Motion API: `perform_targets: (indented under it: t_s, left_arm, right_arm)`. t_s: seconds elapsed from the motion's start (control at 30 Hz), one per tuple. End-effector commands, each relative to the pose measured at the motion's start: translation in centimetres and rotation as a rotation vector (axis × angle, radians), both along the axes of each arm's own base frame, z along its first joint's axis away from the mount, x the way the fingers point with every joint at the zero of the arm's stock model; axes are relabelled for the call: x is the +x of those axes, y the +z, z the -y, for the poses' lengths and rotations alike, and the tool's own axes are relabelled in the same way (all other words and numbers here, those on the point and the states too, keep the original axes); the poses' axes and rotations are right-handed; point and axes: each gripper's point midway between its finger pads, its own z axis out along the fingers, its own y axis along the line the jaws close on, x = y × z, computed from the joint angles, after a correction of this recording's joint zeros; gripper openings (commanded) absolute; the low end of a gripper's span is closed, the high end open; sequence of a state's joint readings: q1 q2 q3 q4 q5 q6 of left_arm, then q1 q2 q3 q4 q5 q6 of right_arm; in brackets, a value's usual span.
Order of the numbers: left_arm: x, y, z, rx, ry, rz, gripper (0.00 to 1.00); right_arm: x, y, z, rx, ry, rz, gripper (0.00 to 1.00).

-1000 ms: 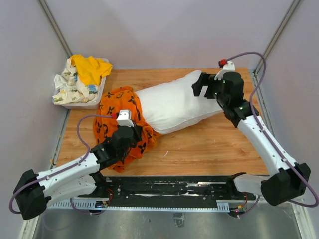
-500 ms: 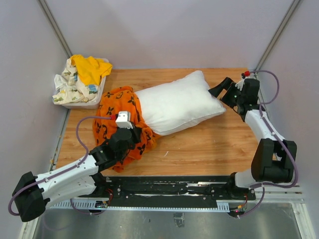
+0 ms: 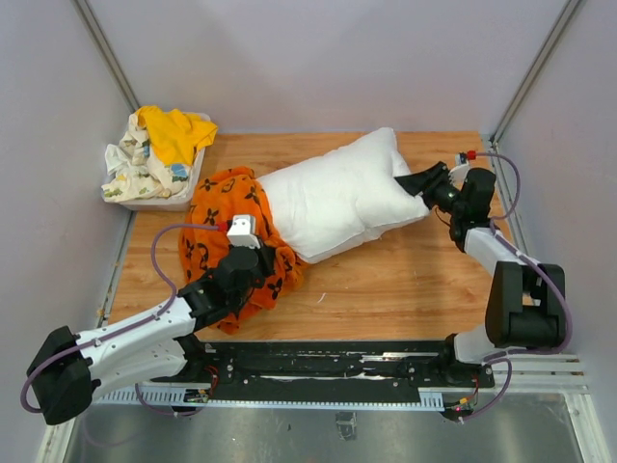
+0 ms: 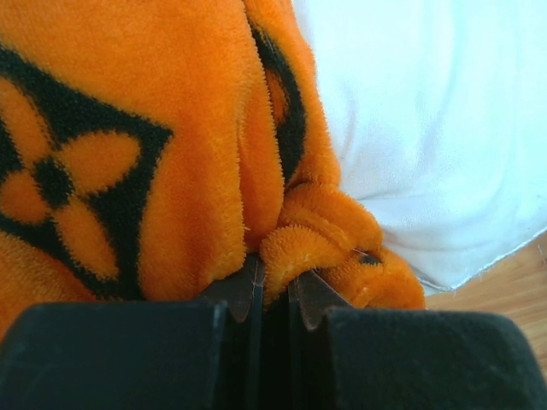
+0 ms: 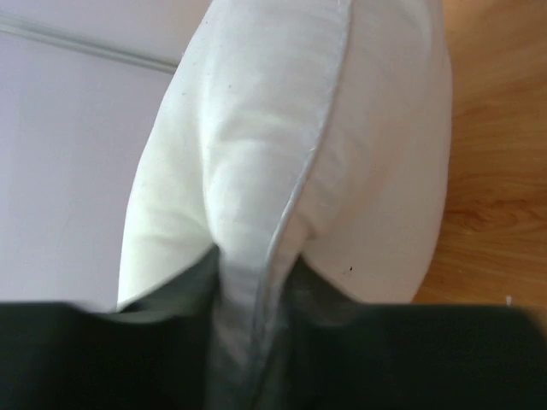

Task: Remove the pillowcase from the pillow
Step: Remove the pillow from the pillowcase.

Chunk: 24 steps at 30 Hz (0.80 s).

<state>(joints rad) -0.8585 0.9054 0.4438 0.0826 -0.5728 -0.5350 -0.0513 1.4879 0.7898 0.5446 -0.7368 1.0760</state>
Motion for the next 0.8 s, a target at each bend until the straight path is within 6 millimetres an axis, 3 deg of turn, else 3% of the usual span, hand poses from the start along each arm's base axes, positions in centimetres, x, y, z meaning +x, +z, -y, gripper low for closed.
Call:
perform_targets:
  t_s: [0.0,0.17,0.23,0.33,0.5,0.67,0.77]
  left_arm:
    - [-0.1,-2.8,-2.8,0.098,0.093,-0.050,0.00]
    - [-0.2,-2.0,-4.2,0.090,0.157,-0.025,0.00]
    - [-0.3,-1.8,-4.7,0.085,0.174,-0.018,0.00]
    - [-0.6,-2.3,-5.2,0.092,0.187,-0.025,0.00]
    - [-0.9,-3.8,-5.4,0.116,0.191,-0.062,0.00]
    - [-1.1,-4.9,-5.9,0.148,0.211,-0.097,0.00]
    - [-1.4,-5.6,-6.6,0.167,0.242,-0.116,0.00]
  right_arm:
    - [-3.1,10.2,-2.4,0.132,0.160,0.254,0.04]
    - [-4.0,18.9,2.8,0.131,0.002,0.444,0.01]
    - [-4.0,21.7,6.2,0.092,-0.121,0.492,0.01]
    - [-4.7,25.9,9.4,0.037,-0.214,0.564,0.01]
    - [-6.5,32.6,11.4,0.034,-0.248,0.692,0.01]
    - [-7.8,37.0,12.2,-0.004,-0.283,0.778,0.01]
    - [-8.7,39.2,13.8,-0.013,-0.354,0.813,0.01]
